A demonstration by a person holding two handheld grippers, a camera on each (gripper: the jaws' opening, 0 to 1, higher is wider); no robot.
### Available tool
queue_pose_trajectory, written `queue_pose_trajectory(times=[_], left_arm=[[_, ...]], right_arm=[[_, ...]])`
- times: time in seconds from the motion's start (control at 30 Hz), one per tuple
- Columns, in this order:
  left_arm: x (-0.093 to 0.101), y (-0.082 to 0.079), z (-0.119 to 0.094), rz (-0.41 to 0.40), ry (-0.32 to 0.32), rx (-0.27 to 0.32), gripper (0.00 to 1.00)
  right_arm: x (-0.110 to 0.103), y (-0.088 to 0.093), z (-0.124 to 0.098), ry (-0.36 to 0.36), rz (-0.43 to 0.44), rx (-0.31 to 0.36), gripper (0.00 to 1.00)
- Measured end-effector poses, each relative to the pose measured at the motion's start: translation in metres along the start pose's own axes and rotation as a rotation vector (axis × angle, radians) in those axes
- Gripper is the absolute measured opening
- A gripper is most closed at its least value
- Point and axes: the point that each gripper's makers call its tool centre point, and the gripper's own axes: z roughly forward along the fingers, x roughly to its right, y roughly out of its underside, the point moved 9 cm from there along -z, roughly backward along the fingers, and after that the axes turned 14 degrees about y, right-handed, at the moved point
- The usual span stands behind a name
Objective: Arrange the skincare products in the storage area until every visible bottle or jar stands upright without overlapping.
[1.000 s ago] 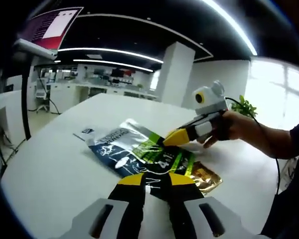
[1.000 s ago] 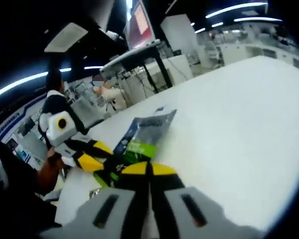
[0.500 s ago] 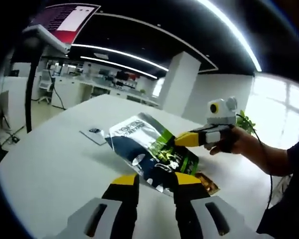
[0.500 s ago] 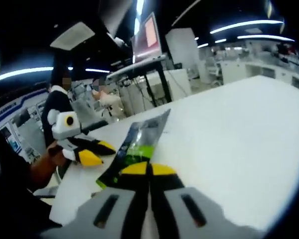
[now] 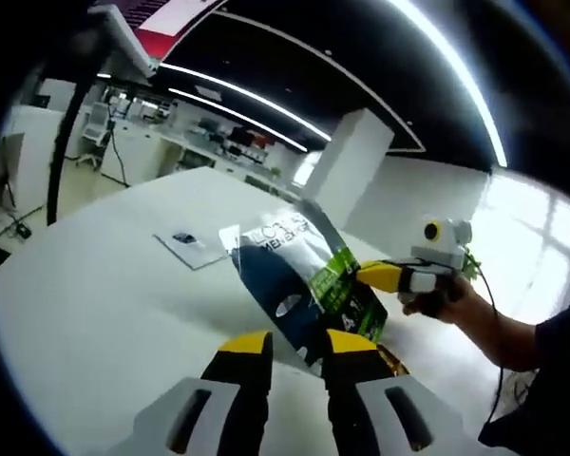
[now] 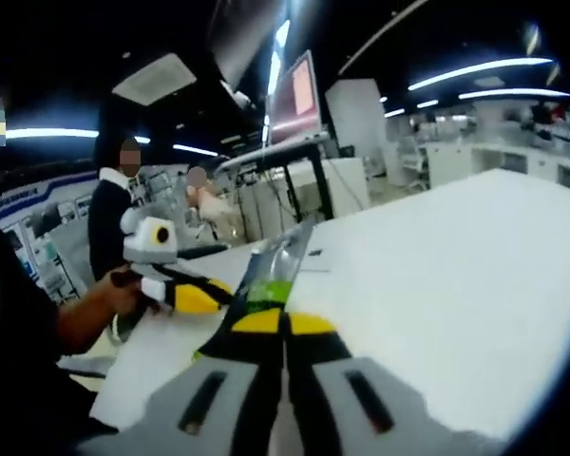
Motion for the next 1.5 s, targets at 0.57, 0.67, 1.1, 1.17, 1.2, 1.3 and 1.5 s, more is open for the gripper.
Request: queue_pose_trajectory(times=[0.57, 0.67, 1.1, 1.17, 1.2, 1.3, 1.5], left_arm=[[0.009, -0.001, -0.002, 0.055, 0.071, 0.012, 0.02], [0.012, -0.001, -0.004, 0.045, 0.093, 0.037, 0.01], [0.031, 0.001, -0.011, 0.074, 0.138, 0.117, 0.00], [0.035, 0.002, -0.011, 0.077, 0.141, 0.121, 0.00], [0.036, 0.002, -0.011, 0.081, 0.141, 0.123, 0.00], [0.040, 0.003, -0.011, 0.084, 0.146, 0.130, 0.00], [0.049, 0.000, -0.012, 0.100, 0.157, 0.141, 0.00]], right_arm=[[-0.007, -0.007, -0.015, -0.004, -0.005, 0.065, 0.00], [-0.011, -0.006, -0.021, -0.004, 0.005, 0.075, 0.00], [-0.019, -0.005, -0.039, 0.009, -0.015, 0.101, 0.00], [-0.021, -0.005, -0.042, 0.011, -0.023, 0.105, 0.00], [-0.022, -0.005, -0.043, 0.011, -0.026, 0.106, 0.00], [-0.025, -0.005, -0.048, 0.013, -0.032, 0.113, 0.00], [-0.031, -0.003, -0.060, 0.009, -0.020, 0.138, 0.00]])
